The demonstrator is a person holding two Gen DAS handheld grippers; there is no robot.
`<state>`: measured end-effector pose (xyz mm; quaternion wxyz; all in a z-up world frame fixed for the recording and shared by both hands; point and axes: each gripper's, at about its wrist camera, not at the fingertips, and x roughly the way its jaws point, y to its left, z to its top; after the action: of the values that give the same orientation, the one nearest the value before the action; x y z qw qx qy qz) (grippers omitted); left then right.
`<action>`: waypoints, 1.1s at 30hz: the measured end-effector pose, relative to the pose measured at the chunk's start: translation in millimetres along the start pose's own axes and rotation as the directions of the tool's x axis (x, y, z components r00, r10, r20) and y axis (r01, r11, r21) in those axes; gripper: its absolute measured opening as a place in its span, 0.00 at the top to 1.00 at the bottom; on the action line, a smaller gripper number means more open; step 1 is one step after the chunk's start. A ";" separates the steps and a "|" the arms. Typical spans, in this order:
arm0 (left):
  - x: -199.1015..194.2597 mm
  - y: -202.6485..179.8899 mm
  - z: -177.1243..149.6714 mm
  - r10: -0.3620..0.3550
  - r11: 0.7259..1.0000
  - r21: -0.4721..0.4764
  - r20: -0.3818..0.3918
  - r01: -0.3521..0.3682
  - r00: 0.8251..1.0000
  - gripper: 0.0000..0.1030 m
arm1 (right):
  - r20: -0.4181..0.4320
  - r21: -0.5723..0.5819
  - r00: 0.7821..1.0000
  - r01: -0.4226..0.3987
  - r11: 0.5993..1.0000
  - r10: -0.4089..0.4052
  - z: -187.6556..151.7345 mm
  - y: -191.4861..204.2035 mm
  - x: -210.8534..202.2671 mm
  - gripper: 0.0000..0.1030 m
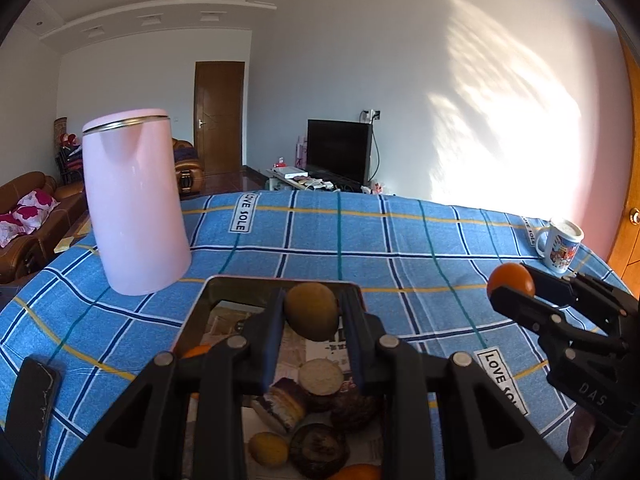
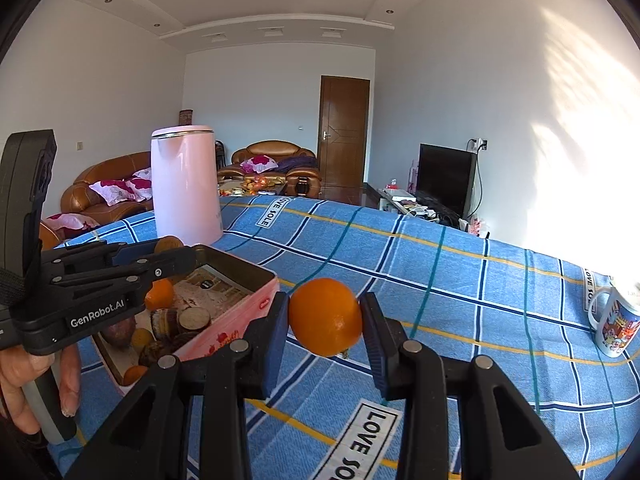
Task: Organize fruits
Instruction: 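Carry the yellow fruit with the left tool over the tin while the right tool brings the orange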
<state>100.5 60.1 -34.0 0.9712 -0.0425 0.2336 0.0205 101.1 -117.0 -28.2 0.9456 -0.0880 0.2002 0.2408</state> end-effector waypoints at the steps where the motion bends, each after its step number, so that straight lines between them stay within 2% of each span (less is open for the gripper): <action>1: 1.7 6.2 1.4 0.009 1.000 -0.005 -0.013 -0.009 1.000 0.71 | -0.003 -0.002 1.000 -0.014 1.000 0.014 2.3 4.4 3.0 0.63; 6: 10.5 27.0 4.0 0.044 0.999 -0.022 -0.058 -0.045 0.997 0.71 | -0.020 -0.025 0.997 -0.072 0.997 0.071 10.4 29.8 20.0 0.63; 12: 21.9 30.6 0.6 0.042 0.999 -0.015 -0.102 -0.044 0.994 0.71 | -0.050 -0.038 0.992 -0.119 0.992 0.117 16.1 53.7 41.2 0.63; 17: 25.6 30.6 -1.6 0.051 0.999 0.003 -0.125 -0.051 0.991 0.71 | -0.083 -0.063 0.990 -0.119 0.991 0.114 16.2 67.3 55.4 0.63; 33: 36.1 35.0 -7.6 0.062 0.998 0.033 -0.189 -0.057 0.980 0.71 | -0.172 -0.031 0.977 -0.134 0.991 0.126 14.5 72.5 84.3 0.63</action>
<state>127.1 95.0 -59.7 0.9439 -0.0240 0.3266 0.0423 138.1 -14.8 -55.6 0.9053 -0.1150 0.2800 0.2979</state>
